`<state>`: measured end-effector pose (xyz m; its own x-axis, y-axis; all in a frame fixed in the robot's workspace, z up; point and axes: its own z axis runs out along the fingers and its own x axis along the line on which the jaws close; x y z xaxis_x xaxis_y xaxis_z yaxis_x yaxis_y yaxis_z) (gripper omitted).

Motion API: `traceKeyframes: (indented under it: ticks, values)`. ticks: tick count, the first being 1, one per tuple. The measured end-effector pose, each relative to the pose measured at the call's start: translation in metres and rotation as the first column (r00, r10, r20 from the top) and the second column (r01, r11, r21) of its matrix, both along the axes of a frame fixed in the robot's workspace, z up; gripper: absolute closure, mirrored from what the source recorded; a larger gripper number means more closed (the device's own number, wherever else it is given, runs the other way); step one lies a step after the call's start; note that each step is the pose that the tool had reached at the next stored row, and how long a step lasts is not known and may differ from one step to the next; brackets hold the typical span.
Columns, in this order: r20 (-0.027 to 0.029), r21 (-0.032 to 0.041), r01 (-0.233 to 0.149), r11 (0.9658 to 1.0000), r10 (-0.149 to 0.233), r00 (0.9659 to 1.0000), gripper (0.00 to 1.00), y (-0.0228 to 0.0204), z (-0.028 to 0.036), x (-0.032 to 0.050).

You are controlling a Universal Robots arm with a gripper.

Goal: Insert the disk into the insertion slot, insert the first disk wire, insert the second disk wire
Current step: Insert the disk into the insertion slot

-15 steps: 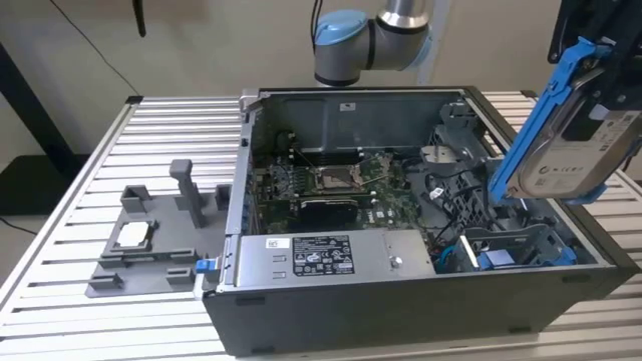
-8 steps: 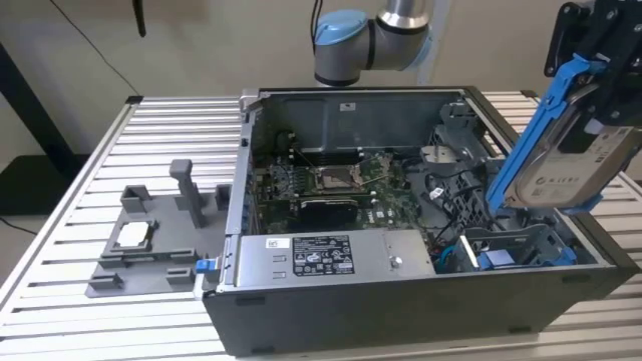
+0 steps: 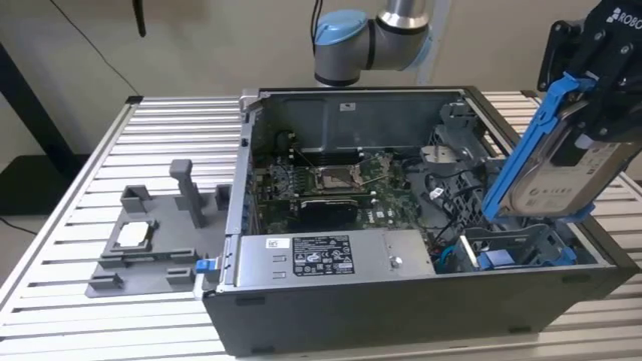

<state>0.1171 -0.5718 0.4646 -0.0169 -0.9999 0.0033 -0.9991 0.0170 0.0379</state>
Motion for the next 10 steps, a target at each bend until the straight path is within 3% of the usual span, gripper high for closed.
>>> traceKeyframes:
  ticks: [10]
  values:
    - [0.0083,-0.0001,-0.009,1.0000,0.009,0.9999,0.68,-0.0006,-0.0160,-0.0001]
